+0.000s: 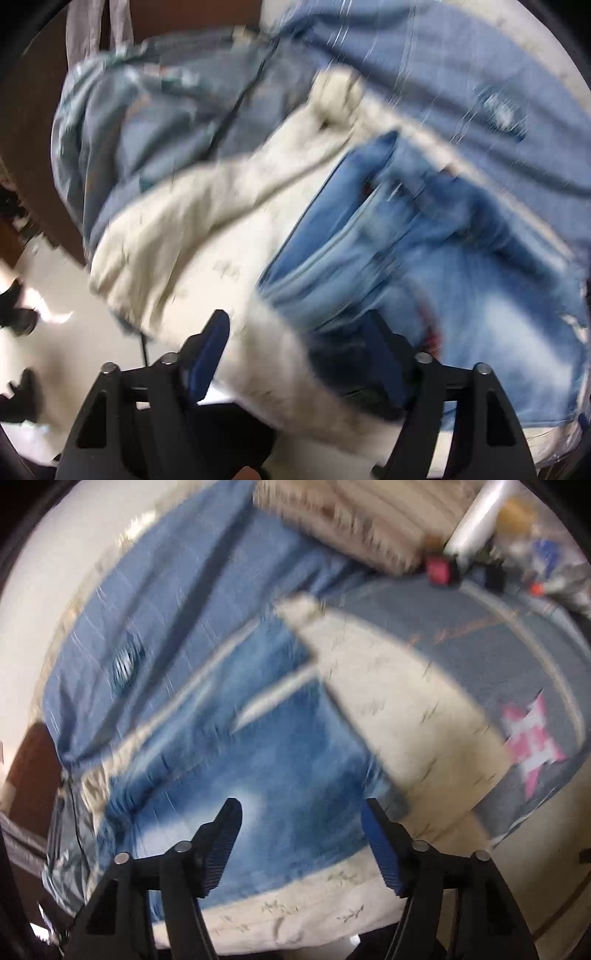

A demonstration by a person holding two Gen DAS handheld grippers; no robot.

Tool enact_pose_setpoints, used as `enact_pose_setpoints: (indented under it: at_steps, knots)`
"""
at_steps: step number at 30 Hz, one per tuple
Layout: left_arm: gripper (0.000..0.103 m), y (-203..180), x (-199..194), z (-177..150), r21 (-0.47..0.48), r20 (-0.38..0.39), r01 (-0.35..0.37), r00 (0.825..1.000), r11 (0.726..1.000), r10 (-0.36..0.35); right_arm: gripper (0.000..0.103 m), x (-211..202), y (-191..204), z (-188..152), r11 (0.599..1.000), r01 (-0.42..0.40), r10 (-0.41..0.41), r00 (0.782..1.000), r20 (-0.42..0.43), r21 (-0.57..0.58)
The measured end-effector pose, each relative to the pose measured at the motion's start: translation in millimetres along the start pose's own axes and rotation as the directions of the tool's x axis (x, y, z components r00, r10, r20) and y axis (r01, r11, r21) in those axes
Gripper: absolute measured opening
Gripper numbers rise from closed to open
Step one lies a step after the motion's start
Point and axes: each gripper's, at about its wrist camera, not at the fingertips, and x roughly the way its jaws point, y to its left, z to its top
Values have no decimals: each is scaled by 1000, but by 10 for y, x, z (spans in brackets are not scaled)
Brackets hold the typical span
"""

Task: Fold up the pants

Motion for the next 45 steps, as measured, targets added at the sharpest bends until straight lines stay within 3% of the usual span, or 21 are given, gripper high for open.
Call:
enact_pose_setpoints:
  at_steps: [3,4,8,11,14,17,19,20,21,22,23,25,27,29,31,33,37,38,39,43,45]
  knots:
    - [76,112,176,9,-60,-104,15,994,998,-21,71,408,-206,-80,994,88,-76,984,-161,70]
    - [76,121,129,22,-62,-89,14,996,998,-19,71,353,-210,-69,994,74,-64,990,-129,75]
    - [76,5,-269,93,-22,58,38,998,999,-36,71,153,-118,7,997,48,-44,996,-73,62]
    - [82,-232,-584,131,70,185,82,978,994,-94,71,14,16,15,1000,10,-10,1000,-12,22]
    - [90,-434,-690,131,163,235,91,963,982,-128,72,46,195,18,999,16,-14,999,32,-50]
    - [90,-585,-501,113,204,199,94,971,975,-135,72,122,247,-51,995,42,-41,999,18,-89]
    - [90,-649,-265,78,220,126,93,984,971,-123,73,104,215,-94,989,117,-115,993,33,-88]
    - [90,-661,-100,55,228,80,75,992,971,-96,73,80,161,-63,985,157,-154,987,39,-76]
    - [90,-666,142,4,246,12,13,1000,969,-16,73,20,85,-66,976,211,-208,976,61,-52]
    - [95,-654,254,-40,252,-14,14,1000,968,-11,73,-46,2,-74,972,235,-233,970,73,-27]
    - [100,-610,275,-58,237,3,49,999,970,-51,73,-100,-111,-64,966,260,-260,963,71,20]
    - [101,-607,268,-59,230,10,46,999,972,-49,72,-197,-251,-43,962,266,-270,961,60,66]
    - [103,-615,234,-59,239,5,40,999,970,-42,73,-346,-216,-23,971,230,-235,966,104,60]
    - [103,-650,314,-83,255,-11,39,999,966,-38,73,-462,-70,-12,991,134,-137,980,147,32]
    - [103,-635,302,-110,247,-5,51,999,968,-51,75,-505,158,-2,999,21,-15,987,159,-35]
    - [103,-602,319,-117,222,-16,71,997,972,-70,75,-415,344,-12,994,-17,33,989,143,-112]
    - [103,-566,320,-162,209,-13,94,996,973,-93,76,137,308,-84,997,-9,6,999,-37,-81]
    - [103,-552,331,-167,210,-10,98,995,973,-98,76,379,185,-133,997,59,-65,989,-134,-46]
    - [103,-557,320,-170,218,-18,103,995,971,-102,76,478,124,-151,998,63,-66,984,-168,-28]
    - [103,-528,201,-44,241,-69,154,988,958,-141,76,216,233,-98,999,16,-20,996,-84,-48]
    - [103,-543,-24,106,252,-2,204,978,946,-210,76,82,337,-4,996,0,-3,999,-41,-92]
